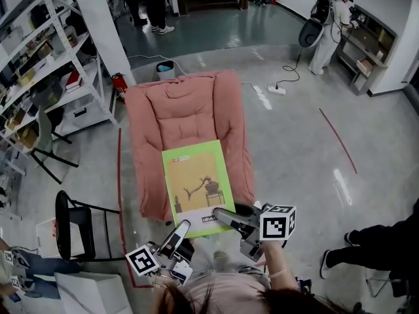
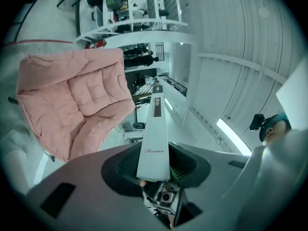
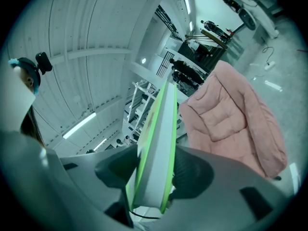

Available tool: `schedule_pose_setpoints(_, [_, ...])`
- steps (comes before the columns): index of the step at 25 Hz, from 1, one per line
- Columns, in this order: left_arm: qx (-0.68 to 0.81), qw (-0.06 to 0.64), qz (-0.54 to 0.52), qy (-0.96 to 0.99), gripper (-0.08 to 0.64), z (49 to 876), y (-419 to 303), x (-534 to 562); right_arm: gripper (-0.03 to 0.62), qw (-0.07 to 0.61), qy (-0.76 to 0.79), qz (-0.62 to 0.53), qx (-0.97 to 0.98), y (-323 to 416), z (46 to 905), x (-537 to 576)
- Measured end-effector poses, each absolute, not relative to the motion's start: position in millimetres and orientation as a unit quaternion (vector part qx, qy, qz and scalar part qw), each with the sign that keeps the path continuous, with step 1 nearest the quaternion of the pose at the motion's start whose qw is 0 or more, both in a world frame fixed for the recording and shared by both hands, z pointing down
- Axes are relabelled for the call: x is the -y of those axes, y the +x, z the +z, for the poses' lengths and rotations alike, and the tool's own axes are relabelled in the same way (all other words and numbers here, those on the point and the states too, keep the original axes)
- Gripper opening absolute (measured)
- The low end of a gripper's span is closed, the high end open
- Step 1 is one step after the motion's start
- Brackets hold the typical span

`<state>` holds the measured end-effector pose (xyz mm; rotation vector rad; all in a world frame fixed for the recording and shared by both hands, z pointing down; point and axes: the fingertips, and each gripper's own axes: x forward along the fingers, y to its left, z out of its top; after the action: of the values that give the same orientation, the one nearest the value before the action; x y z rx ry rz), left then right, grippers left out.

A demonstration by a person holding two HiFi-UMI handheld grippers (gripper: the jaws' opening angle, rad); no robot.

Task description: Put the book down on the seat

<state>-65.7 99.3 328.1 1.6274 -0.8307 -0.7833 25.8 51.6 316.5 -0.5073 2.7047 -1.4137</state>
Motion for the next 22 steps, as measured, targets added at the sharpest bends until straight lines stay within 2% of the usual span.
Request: schedule_pose_setpoints(22, [0.346, 0.599, -0.308, 0.653, 0.15, 386.6, -118.0, -16.7, 0.224, -0.01, -0.191, -0.502, -0.844, -26.0, 375.9, 29.0])
